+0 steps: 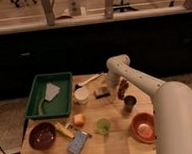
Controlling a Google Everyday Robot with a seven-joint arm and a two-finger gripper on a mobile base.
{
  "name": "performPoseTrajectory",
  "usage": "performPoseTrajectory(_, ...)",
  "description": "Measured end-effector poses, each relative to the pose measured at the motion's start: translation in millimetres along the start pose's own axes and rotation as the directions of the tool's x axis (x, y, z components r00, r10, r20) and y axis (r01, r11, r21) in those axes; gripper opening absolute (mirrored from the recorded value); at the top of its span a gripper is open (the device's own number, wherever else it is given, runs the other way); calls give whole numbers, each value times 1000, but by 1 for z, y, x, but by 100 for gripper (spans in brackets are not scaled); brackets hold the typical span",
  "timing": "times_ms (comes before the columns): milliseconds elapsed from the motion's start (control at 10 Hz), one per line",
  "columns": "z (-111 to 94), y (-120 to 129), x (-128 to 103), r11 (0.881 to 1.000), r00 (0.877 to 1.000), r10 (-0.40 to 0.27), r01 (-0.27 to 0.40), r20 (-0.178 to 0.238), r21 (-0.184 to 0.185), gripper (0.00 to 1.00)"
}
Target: Place eraser in purple bowl
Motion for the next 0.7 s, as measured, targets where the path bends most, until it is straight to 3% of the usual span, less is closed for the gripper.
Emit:
performPoseTrajectory(300,5,-2,-10,1000,1000,-29,29,7,-13,57)
performPoseTrajectory(400,7,-3,-12,999,999,-34,34,7,-14,42)
performPoseTrajectory(700,9,-2,-14,999,999,-42,42,8,-21,14)
